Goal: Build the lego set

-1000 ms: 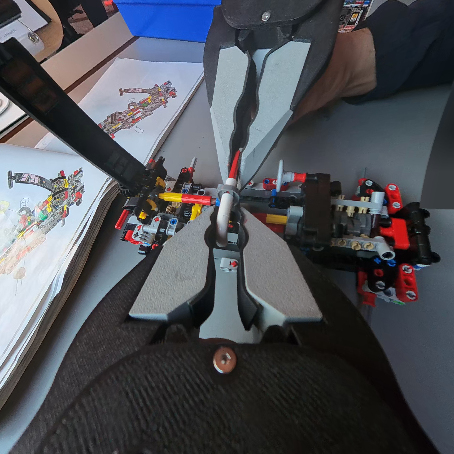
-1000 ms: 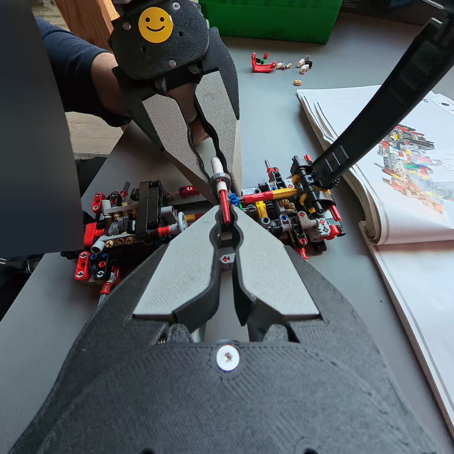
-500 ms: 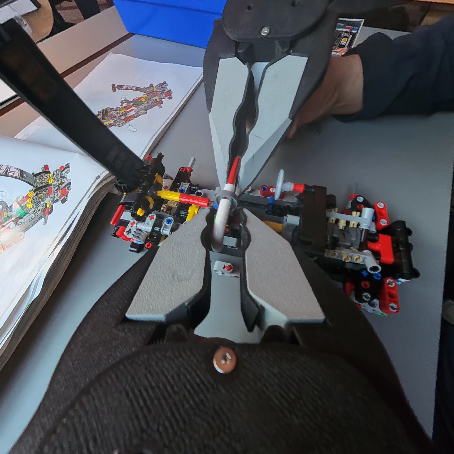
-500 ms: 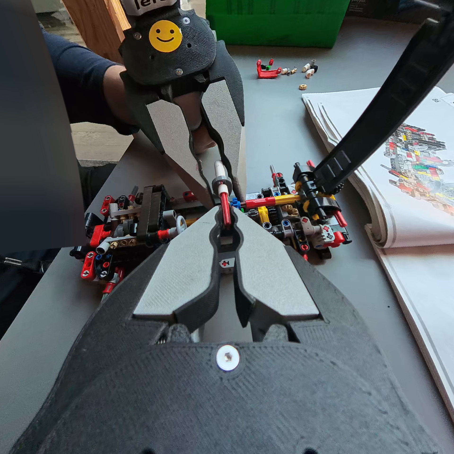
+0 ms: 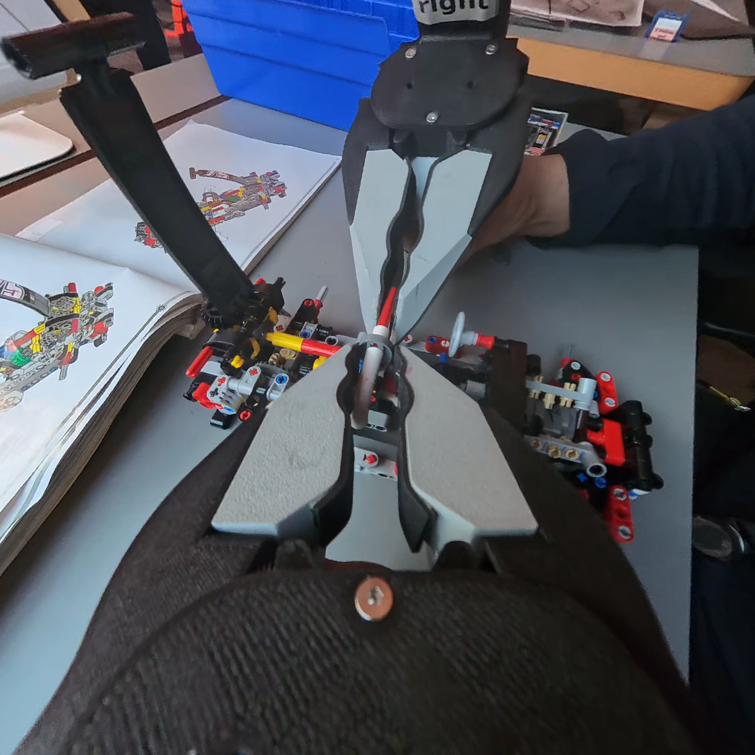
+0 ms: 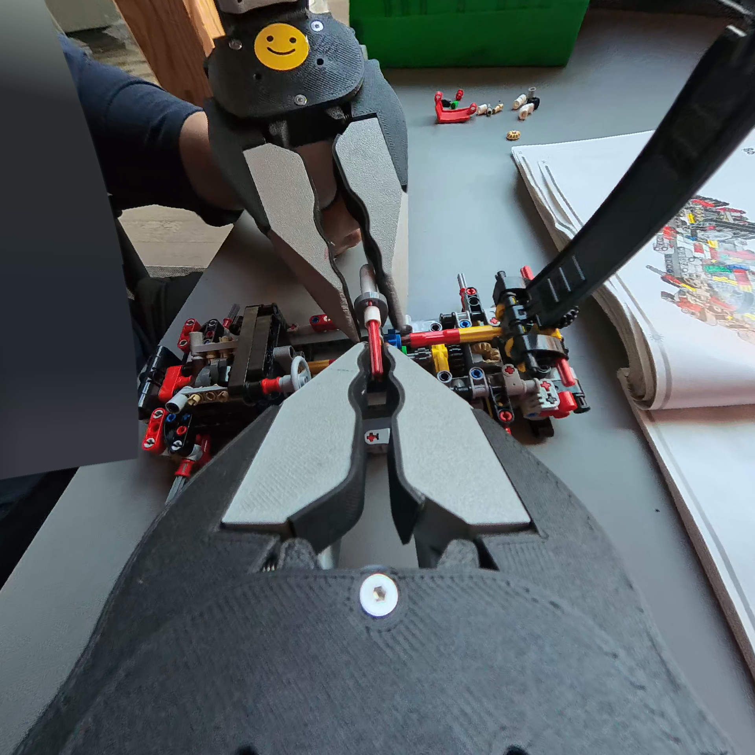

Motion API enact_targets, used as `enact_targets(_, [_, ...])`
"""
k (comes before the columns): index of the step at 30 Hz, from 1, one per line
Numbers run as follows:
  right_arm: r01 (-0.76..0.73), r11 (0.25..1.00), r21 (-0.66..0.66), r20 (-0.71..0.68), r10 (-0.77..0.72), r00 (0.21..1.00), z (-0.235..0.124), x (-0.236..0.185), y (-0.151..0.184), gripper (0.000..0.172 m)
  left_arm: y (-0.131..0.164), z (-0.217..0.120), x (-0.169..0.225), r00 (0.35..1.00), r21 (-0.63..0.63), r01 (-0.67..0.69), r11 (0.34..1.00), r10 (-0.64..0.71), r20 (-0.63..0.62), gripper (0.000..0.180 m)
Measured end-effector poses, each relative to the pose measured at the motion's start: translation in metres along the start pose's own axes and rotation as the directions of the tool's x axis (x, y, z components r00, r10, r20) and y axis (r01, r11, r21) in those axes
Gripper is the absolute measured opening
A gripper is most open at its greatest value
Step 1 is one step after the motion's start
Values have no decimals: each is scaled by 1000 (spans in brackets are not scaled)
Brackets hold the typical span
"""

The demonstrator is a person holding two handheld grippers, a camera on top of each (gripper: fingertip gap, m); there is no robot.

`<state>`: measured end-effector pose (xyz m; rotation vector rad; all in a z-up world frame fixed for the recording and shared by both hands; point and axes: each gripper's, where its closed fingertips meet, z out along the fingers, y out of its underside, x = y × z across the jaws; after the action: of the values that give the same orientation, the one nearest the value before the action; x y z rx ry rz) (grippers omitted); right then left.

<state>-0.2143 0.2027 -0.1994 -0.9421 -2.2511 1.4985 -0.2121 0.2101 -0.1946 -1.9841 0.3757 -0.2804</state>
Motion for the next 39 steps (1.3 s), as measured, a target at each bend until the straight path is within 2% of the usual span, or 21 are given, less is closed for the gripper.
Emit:
enact_targets(5, [4,1000,-2,13,-4,1000,0,-2,0,1,1,0,2,998,-6,18,1000,-18,-67,13])
enact_targets(9, [1,1000,-4,23,0,1000,0,-3,0,1,2,-1,1,993,-13,-113,994,112,-45,13])
enact_targets(16, [3,1000,-2,33,-3,999,0,-4,0,1,2,-2,3,994,-7,-79,997,78,-72,13])
enact_targets(19, [8,1000,-4,51,-7,999,1,-7,0,1,-1,-11,1,994,19,-85,996,86,-66,27])
enact_targets(23, [6,1000,-4,51,-6,999,1,-6,0,1,-2,-18,3,992,-5,-110,994,110,-64,5])
enact_targets(26, [8,1000,-3,48,-8,999,1,-6,0,1,3,-15,1,994,-72,-108,992,107,-17,7])
enact_targets(30, [15,1000,-2,41,-15,999,1,-6,0,1,16,-10,-1,995,-172,-99,980,98,-15,6])
enact_targets(34, [12,1000,-4,44,-11,999,1,-6,0,1,13,-10,1,992,-143,-122,982,118,-36,5])
enact_targets(39, [16,1000,-3,37,-16,999,2,-5,0,1,13,-10,-1,991,-112,-134,985,136,5,5])
